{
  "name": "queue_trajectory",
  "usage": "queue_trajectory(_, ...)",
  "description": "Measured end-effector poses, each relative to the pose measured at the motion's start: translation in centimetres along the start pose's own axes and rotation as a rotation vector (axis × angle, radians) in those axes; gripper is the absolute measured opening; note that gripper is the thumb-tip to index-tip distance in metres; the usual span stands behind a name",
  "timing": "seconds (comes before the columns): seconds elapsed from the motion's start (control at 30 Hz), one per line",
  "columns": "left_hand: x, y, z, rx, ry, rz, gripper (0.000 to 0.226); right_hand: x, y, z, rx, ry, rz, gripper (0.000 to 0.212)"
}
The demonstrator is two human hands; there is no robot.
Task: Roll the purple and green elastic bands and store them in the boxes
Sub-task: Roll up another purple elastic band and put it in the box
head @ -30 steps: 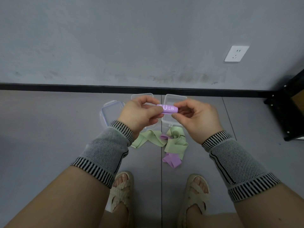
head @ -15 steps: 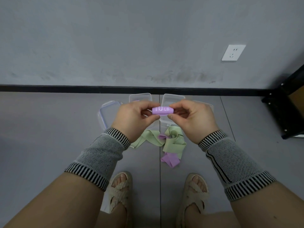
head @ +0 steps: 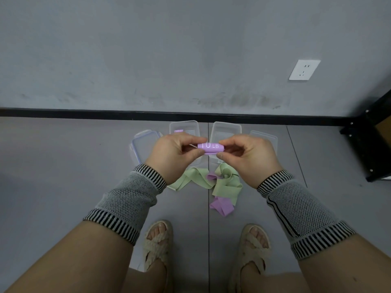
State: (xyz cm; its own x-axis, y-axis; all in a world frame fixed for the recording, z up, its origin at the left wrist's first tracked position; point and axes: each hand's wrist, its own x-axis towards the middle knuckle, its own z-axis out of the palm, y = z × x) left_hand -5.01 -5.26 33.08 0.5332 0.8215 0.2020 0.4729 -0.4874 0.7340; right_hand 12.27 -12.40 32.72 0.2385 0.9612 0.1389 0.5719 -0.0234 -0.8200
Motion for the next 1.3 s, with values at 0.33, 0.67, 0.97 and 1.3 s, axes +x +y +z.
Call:
queue_trajectory(0.33,-0.6,0.7,-0.8,-0.282,0.004,-0.228,0.033,-0.4,-2.1,1.1,-0.198,0.027,-0.056,0.020)
queue_trajectory(0.67,-0.8,0.1,-2.6,-0.511,0.001,-0.370,0.023,0.0,-2.7,2.4,0.087,0.055,0.077,0.018)
queue_trajectory(0.97,5.0,-9.9,-0.4,-0.254,0.052,-0.494,0.029,8.8,3.9,7.7,0.026,-0.010,0.190,0.017)
queue_trajectory(1.3,11.4,-32.0,9.9,0.134,0.052,-0.681,0.030,18.9,20.0,20.9,-0.136,-0.111,0.219,0.015)
